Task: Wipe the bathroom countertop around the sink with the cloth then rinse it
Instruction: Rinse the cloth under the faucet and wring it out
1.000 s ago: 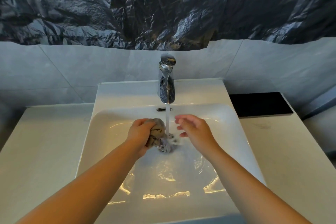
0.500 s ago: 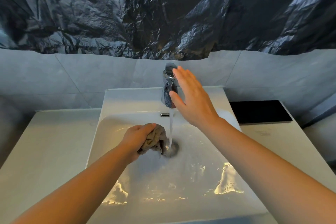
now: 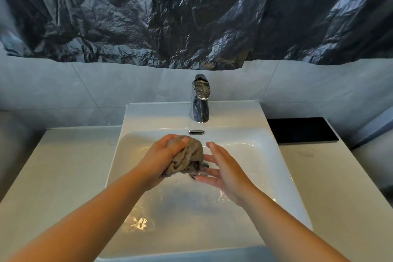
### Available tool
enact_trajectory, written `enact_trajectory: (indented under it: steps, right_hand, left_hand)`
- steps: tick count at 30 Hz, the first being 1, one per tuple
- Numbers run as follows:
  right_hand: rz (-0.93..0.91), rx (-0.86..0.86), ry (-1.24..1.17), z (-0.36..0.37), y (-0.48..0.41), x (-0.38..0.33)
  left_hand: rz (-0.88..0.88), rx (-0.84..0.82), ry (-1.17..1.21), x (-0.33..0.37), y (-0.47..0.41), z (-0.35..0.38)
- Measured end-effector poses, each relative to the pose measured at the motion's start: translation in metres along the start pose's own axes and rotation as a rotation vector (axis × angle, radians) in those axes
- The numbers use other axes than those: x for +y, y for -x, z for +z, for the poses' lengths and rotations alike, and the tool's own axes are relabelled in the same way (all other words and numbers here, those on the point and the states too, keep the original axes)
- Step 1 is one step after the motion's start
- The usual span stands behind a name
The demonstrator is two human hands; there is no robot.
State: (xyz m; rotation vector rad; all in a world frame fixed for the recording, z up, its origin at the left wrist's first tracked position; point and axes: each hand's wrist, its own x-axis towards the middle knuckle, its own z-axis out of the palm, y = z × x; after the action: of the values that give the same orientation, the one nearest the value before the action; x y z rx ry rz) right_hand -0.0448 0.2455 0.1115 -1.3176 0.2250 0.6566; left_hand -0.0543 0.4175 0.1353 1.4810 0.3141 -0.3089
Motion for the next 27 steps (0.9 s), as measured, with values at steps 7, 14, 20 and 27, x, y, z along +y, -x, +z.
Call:
enact_trajectory:
  steps: [7, 14, 20, 27]
  right_hand:
    - [-0.222, 0.166, 0.163, 0.015, -0.007, -0.002]
    - [-0.502, 0.175, 0.446, 0.014, 0.001, 0.0]
    - [-0.519, 0.021, 0.555, 0.001, 0.004, -0.008]
    - [-0.687, 0.007, 1.078, -0.024, 0.009, -0.016]
  left_hand:
    - [-0.196, -0.217, -0.01, -0.002, 0.009, 0.001]
    - [-0.253, -0.396, -0.196, 0.006, 0.01, -0.002]
    - [-0.244, -0.482, -0.127, 0.003, 0.003, -0.004]
    - [-0.307, -0.409, -0.17, 0.0, 0.0, -0.008]
